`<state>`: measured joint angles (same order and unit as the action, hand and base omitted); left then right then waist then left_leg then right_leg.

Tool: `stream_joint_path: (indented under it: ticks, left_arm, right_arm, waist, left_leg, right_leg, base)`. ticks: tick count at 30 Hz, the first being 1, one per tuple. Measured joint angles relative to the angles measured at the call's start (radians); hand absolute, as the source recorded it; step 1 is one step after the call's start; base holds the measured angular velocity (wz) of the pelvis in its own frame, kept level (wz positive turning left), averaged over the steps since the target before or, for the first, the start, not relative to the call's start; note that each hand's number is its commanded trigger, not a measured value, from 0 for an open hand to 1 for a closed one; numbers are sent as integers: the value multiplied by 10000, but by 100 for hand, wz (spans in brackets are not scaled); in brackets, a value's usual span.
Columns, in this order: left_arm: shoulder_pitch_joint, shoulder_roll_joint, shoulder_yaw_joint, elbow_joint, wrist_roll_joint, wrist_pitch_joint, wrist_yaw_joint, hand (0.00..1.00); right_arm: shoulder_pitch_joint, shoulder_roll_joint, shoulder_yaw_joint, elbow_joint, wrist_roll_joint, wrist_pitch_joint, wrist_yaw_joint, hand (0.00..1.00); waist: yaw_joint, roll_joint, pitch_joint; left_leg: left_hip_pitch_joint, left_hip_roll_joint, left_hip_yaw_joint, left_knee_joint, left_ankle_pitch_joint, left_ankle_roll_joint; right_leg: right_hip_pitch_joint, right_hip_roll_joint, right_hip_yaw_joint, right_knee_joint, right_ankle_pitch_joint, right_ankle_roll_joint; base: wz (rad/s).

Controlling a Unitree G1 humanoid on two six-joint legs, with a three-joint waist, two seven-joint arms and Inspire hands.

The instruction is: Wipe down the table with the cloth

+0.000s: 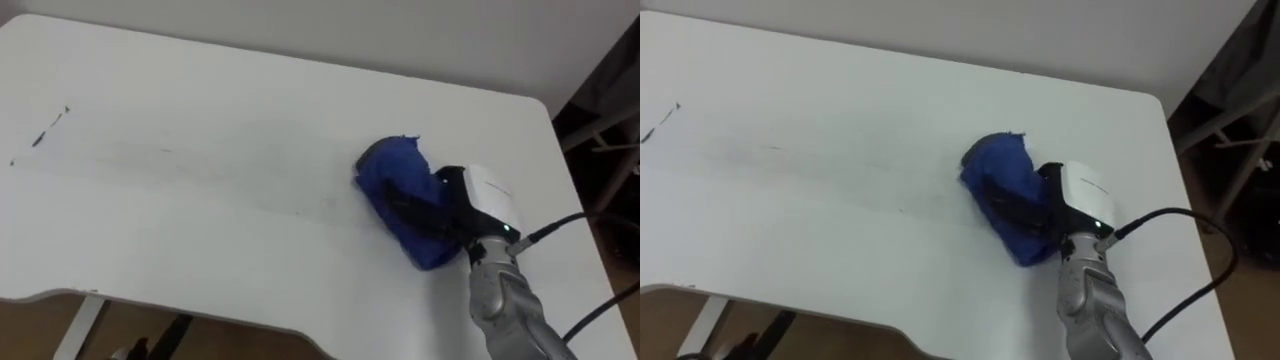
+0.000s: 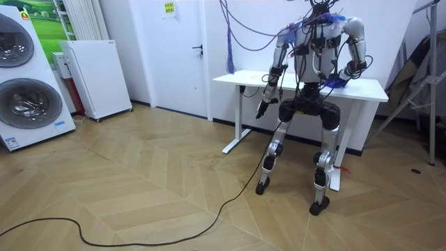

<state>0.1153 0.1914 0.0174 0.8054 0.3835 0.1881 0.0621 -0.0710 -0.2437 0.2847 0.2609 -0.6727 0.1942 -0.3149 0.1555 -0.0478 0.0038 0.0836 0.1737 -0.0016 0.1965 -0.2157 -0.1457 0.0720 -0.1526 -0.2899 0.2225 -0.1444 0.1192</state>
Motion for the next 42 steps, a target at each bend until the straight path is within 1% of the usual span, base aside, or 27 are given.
stream_joint_path:
  ticks: [3,6,8,11,12,14,15,17,19,20,22,23,25,26,27,28,29,31,33,35,36,37,38,40,42]
  left_arm:
    - [132,3,41,-13,-1,-4,-256,0]
    - [223,4,53,-10,-8,-6,-397,0]
    - [334,5,149,21,-9,-32,-458,0]
    - [466,20,232,70,-12,-33,-534,0]
    - [480,18,237,97,-9,-38,-542,0]
    - [514,25,274,94,-3,-85,-561,0]
    - [562,44,406,94,5,-134,-581,0]
    - [690,126,508,83,2,-149,-583,0]
    - [928,217,626,20,-60,-154,-579,0]
    - [960,220,653,20,-114,-154,-579,0]
    - [982,219,775,22,-205,-162,-588,0]
    - [983,226,826,24,-207,-169,-593,0]
    - [1053,282,973,23,-211,-170,-600,0]
    - [1082,292,992,22,-210,-168,-600,0]
    - [1118,293,1032,18,-204,-164,-599,0]
    - [1128,295,1046,14,-202,-164,-599,0]
    - [1140,294,1046,14,-206,-164,-599,0]
    - [1280,295,1109,5,-202,-143,-624,0]
    - [1325,295,1337,-23,-201,-129,-729,0]
    - [1329,298,1502,-73,-192,-86,-754,0]
    - [1357,308,1612,-119,-194,-76,-758,0]
    - [1401,319,1744,-128,-195,-77,-764,0]
    - [1426,321,1809,-129,-197,-71,-765,0]
    - [1468,340,2190,-130,-195,-48,-766,0]
    - [1489,420,2217,-131,-192,11,-764,0]
  right_arm:
    - [-2,-41,-105,-801,-20,-87,1,0]
    - [-15,-192,-366,-1134,-10,-314,16,0]
    - [-11,-244,-583,-1299,-6,-332,74,0]
    - [27,-503,-1032,-1644,10,-458,134,0]
    - [27,-633,-1250,-1667,29,-530,131,0]
    - [27,-789,-1583,-1694,25,-578,113,0]
    - [31,-835,-1808,-1695,25,-648,99,0]
    - [31,-859,-2105,-1696,69,-668,-44,0]
    - [43,-858,-2694,-1694,285,-741,-314,0]
    - [43,-858,-2870,-1684,379,-743,-415,0]
    - [42,-865,-3598,-1596,543,-754,-849,0]
    - [43,-873,-3767,-1560,638,-776,-956,0]
    - [160,-905,-4322,-1393,806,-835,-1321,0]
    - [213,-944,-4383,-1348,835,-835,-1397,0]
    - [347,-1091,-4477,-1207,1023,-859,-1418,0]
    - [529,-1194,-4672,-1065,1322,-851,-1412,0]
    - [611,-1216,-4777,-1011,1485,-833,-1414,0]
    - [939,-1224,-5257,-575,1863,-831,-1434,0]
    - [1110,-1230,-5650,33,2129,-799,-1467,0]
    - [1182,-1235,-6026,582,2525,-653,-1515,0]
    - [1326,-1241,-6219,869,2985,-625,-1560,0]
    - [1525,-1249,-6329,1115,3398,-606,-1638,0]
    - [1628,-1254,-6392,1236,3606,-610,-1662,0]
    - [1758,-1257,-6844,2032,4426,-579,-1739,0]
    - [1806,-1292,-7138,2748,4886,-517,-1885,0]
  waist:
    - [-138,-6,0]
    - [-152,-18,1]
    - [-168,3,14]
    - [-208,40,39]
    - [-239,43,38]
    - [-290,34,29]
    - [-359,-9,4]
    - [-421,-77,-42]
    - [-694,-210,-79]
    - [-728,-226,-79]
    - [-803,-266,-59]
    - [-839,-277,-51]
    - [-1002,-276,-23]
    - [-1045,-273,11]
    - [-1221,-293,43]
    - [-1246,-310,47]
    - [-1250,-303,56]
    - [-1514,-292,55]
    - [-1563,-282,22]
    - [-1656,-250,6]
    - [-1734,-237,-26]
    - [-1769,-224,-36]
    - [-1795,-231,-36]
    - [-1857,-280,-41]
    - [-1918,-354,-35]
  left_leg:
    - [-13,-1,-3,1,0,0]
    - [-7,-3,-8,23,0,0]
    - [-9,-4,-7,29,0,0]
    - [-44,-49,-7,39,0,0]
    - [-47,-82,-10,32,5,8]
    - [-47,-107,-19,11,7,12]
    - [-39,-107,-25,-7,9,15]
    - [-26,-115,-29,-18,13,21]
    - [-2,-156,-29,-17,31,50]
    - [16,-163,-30,-19,37,60]
    - [102,-163,-27,-61,39,63]
    - [111,-162,-27,-62,39,63]
    - [140,-162,-25,-64,38,63]
    - [129,-161,-8,-66,38,63]
    - [104,-162,27,-69,38,63]
    - [60,-162,179,-65,37,62]
    - [45,-162,238,-58,37,62]
    - [-38,-173,319,25,38,63]
    - [-38,-173,330,34,37,63]
    - [-55,-174,336,26,38,63]
    - [-25,-174,343,29,39,65]
    - [-12,-174,432,25,44,73]
    - [0,-174,501,28,46,76]
    - [13,-174,515,22,46,77]
    - [41,-174,519,25,46,77]
  right_leg:
    - [22,-6,-46,-1,-1,1]
    - [49,-6,-39,-4,-3,5]
    - [46,-5,0,-11,-8,12]
    - [-22,-9,213,-8,-80,19]
    - [-24,-4,395,2,-137,30]
    - [-24,-7,454,3,-160,38]
    - [-22,-6,451,3,-164,40]
    - [-10,-6,453,2,-166,42]
    - [21,-51,406,27,-161,42]
    - [24,-56,404,44,-161,42]
    - [24,-54,380,99,-162,43]
    - [25,-54,381,113,-164,46]
    - [51,-57,382,119,-169,54]
    - [60,-57,386,117,-172,58]
    - [77,-63,383,87,-177,66]
    - [74,-64,399,-54,-183,73]
    - [72,-63,415,-88,-185,74]
    - [145,-62,449,-181,-185,74]
    - [148,-59,468,-180,-185,75]
    - [120,-59,483,-175,-187,77]
    - [118,-57,503,-161,-189,80]
    - [122,-58,543,-119,-193,84]
    - [124,-63,558,-105,-194,87]
    - [116,-65,581,-101,-196,88]
    - [114,-64,614,-99,-199,89]
  base:
    - [4]
    - [3]
    - [0]
    - [-3]
    - [0]
    - [2]
    - [0]
    - [0]
    - [9]
    - [7]
    - [-2]
    - [0]
    - [0]
    - [0]
    - [-4]
    - [-6]
    - [0]
    - [9]
    - [3]
    - [0]
    - [0]
    - [-3]
    - [-3]
    - [0]
    - [-2]
